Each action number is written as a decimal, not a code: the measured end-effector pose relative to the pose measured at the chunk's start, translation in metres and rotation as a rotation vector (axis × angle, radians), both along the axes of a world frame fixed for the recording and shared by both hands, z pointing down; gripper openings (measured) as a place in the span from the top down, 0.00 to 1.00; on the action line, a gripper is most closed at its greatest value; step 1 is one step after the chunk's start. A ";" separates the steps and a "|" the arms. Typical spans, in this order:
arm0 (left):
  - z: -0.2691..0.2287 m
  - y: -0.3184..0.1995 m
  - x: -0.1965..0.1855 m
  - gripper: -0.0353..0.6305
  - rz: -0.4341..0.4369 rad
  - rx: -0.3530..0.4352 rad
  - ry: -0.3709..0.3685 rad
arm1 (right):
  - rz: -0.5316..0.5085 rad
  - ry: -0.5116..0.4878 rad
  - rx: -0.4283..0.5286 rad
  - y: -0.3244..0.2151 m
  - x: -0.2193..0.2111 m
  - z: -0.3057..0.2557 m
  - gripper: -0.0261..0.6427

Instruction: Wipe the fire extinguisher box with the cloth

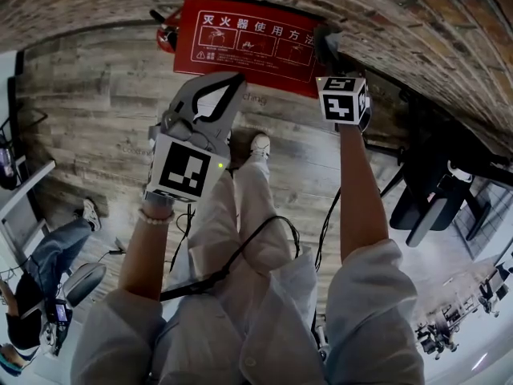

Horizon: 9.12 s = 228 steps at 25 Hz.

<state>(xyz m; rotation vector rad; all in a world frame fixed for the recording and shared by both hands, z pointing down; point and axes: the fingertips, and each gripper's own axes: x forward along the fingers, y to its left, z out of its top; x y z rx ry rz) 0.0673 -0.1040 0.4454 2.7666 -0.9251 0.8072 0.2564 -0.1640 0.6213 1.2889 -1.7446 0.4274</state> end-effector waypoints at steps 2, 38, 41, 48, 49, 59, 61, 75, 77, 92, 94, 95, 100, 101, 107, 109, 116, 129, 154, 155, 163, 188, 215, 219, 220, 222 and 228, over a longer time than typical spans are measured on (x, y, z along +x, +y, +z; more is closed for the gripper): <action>0.000 0.000 -0.001 0.95 -0.002 -0.001 0.002 | -0.001 0.005 -0.001 0.000 0.001 0.000 0.93; -0.035 0.012 -0.094 0.95 -0.175 0.030 -0.001 | -0.230 -0.212 0.129 0.043 -0.132 -0.114 0.93; -0.034 0.012 -0.110 0.95 -0.205 0.029 0.000 | -0.288 -0.234 0.123 0.043 -0.164 -0.115 0.93; -0.028 0.015 -0.149 0.95 -0.271 0.019 0.001 | -0.391 -0.283 0.097 0.044 -0.241 -0.107 0.93; -0.027 0.015 -0.154 0.95 -0.278 0.018 0.001 | -0.405 -0.289 0.092 0.045 -0.251 -0.106 0.93; -0.023 0.020 -0.198 0.95 -0.337 0.012 0.001 | -0.534 -0.287 0.036 0.056 -0.327 -0.083 0.93; -0.021 0.020 -0.205 0.95 -0.348 0.011 0.001 | -0.551 -0.277 0.022 0.056 -0.334 -0.076 0.93; -0.004 0.022 -0.239 0.95 -0.408 -0.019 0.015 | -0.593 -0.148 -0.058 0.044 -0.356 -0.018 0.93; -0.002 0.021 -0.242 0.95 -0.409 -0.017 0.012 | -0.582 -0.131 -0.063 0.042 -0.355 -0.014 0.93; 0.002 0.018 -0.247 0.95 -0.402 -0.020 0.013 | -0.541 -0.075 -0.068 0.035 -0.349 0.001 0.93; 0.002 0.017 -0.246 0.95 -0.399 -0.019 0.013 | -0.545 -0.073 -0.066 0.035 -0.349 0.001 0.93; 0.003 0.017 -0.246 0.95 -0.398 -0.019 0.012 | -0.546 -0.074 -0.066 0.035 -0.349 0.001 0.93; 0.003 0.016 -0.243 0.95 -0.395 -0.016 0.007 | -0.544 -0.080 -0.064 0.035 -0.349 0.001 0.93; 0.003 0.016 -0.242 0.95 -0.393 -0.016 0.007 | -0.542 -0.081 -0.064 0.035 -0.348 0.001 0.93; 0.003 0.016 -0.234 0.95 -0.381 -0.021 0.004 | -0.531 -0.085 -0.065 0.036 -0.342 0.001 0.93; 0.003 0.015 -0.231 0.95 -0.374 -0.020 0.003 | -0.526 -0.086 -0.066 0.037 -0.338 0.001 0.93; 0.003 0.014 -0.215 0.95 -0.342 -0.017 0.000 | -0.495 -0.089 -0.065 0.039 -0.323 0.002 0.93; 0.002 0.008 -0.181 0.95 -0.277 -0.019 -0.004 | -0.432 -0.093 -0.065 0.043 -0.285 0.002 0.93; 0.001 0.006 -0.109 0.95 -0.128 -0.019 -0.012 | -0.302 -0.070 -0.062 0.056 -0.198 0.003 0.93; 0.001 0.006 -0.106 0.95 -0.124 -0.020 -0.012 | -0.295 -0.069 -0.063 0.057 -0.194 0.003 0.93; 0.002 0.010 -0.087 0.95 -0.097 -0.017 -0.012 | -0.242 -0.064 -0.058 0.064 -0.161 0.004 0.93; 0.000 0.018 -0.042 0.95 -0.032 -0.018 -0.023 | -0.074 -0.011 -0.055 0.086 -0.059 0.003 0.93; -0.054 0.026 -0.027 0.95 -0.014 0.045 -0.001 | 0.035 -0.042 0.028 0.100 -0.027 -0.057 0.93; -0.087 0.033 -0.026 0.95 0.002 0.087 0.005 | 0.027 -0.094 0.088 0.109 -0.035 -0.102 0.93; -0.095 0.036 -0.025 0.95 0.006 0.098 0.006 | 0.017 -0.099 0.105 0.111 -0.037 -0.115 0.93; -0.114 0.042 -0.024 0.95 0.006 0.114 0.017 | -0.002 -0.109 0.142 0.115 -0.040 -0.141 0.93; -0.188 0.050 -0.035 0.95 -0.061 0.147 0.116 | -0.034 -0.151 0.253 0.119 -0.049 -0.224 0.93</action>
